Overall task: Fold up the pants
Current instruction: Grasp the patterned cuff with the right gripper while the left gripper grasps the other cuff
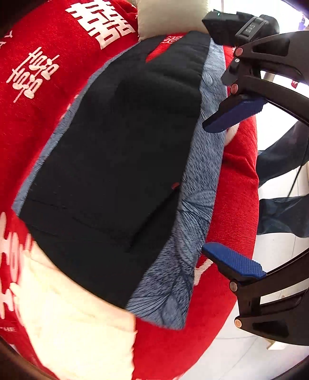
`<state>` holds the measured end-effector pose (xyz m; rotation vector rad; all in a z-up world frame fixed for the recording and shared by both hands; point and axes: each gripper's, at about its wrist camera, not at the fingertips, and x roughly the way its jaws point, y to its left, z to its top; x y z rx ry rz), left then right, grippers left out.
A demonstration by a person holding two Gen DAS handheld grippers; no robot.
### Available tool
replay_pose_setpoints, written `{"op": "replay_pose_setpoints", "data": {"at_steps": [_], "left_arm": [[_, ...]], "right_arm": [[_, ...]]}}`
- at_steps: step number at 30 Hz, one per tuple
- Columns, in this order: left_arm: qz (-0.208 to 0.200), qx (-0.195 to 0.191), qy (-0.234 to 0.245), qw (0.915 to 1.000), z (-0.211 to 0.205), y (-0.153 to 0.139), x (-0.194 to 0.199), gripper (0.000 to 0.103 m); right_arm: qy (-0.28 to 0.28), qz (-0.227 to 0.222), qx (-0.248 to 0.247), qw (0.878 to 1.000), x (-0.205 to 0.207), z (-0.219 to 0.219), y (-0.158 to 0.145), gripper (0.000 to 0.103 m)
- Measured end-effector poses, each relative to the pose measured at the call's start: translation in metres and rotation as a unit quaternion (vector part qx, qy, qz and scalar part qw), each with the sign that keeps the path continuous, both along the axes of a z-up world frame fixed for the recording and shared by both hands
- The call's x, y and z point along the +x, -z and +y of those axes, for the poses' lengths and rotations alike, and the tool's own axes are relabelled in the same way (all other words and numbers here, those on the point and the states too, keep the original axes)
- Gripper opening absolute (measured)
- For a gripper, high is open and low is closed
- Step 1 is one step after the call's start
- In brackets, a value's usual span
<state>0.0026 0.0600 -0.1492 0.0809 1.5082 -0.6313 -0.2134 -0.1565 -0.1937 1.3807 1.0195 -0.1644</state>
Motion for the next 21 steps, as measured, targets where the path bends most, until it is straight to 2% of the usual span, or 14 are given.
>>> {"op": "replay_pose_setpoints", "data": {"at_steps": [3, 9, 14, 15, 16, 17, 18, 21], "left_arm": [[0.022, -0.015, -0.005, 0.9996, 0.006, 0.011, -0.003, 0.095], [0.054, -0.035, -0.008, 0.9979, 0.010, 0.022, -0.005, 0.095], [0.065, -0.042, -0.007, 0.9970, 0.003, 0.028, -0.003, 0.095], [0.068, -0.046, -0.010, 0.9966, 0.003, 0.028, -0.002, 0.095], [0.073, -0.049, -0.014, 0.9961, 0.002, 0.029, -0.001, 0.095], [0.079, -0.050, -0.020, 0.9954, 0.001, 0.031, -0.001, 0.095], [0.083, -0.052, -0.025, 0.9949, 0.001, 0.032, -0.001, 0.095], [0.099, -0.066, -0.056, 0.9913, 0.007, 0.034, 0.001, 0.095]], "right_arm": [[0.019, -0.024, 0.015, 0.999, -0.006, 0.001, 0.017, 0.066], [0.041, -0.063, 0.014, 0.997, -0.022, 0.002, 0.019, 0.066], [0.117, -0.110, 0.036, 0.986, -0.014, -0.013, 0.024, 0.066], [0.125, -0.113, 0.044, 0.985, -0.013, -0.014, 0.026, 0.061], [0.134, -0.114, 0.062, 0.982, -0.010, -0.015, 0.030, 0.039], [0.140, -0.108, 0.073, 0.982, -0.009, -0.016, 0.032, 0.022], [0.146, -0.097, 0.084, 0.981, -0.008, -0.016, 0.034, 0.010], [0.150, -0.117, 0.099, 0.977, -0.008, -0.022, 0.015, 0.010]]}}
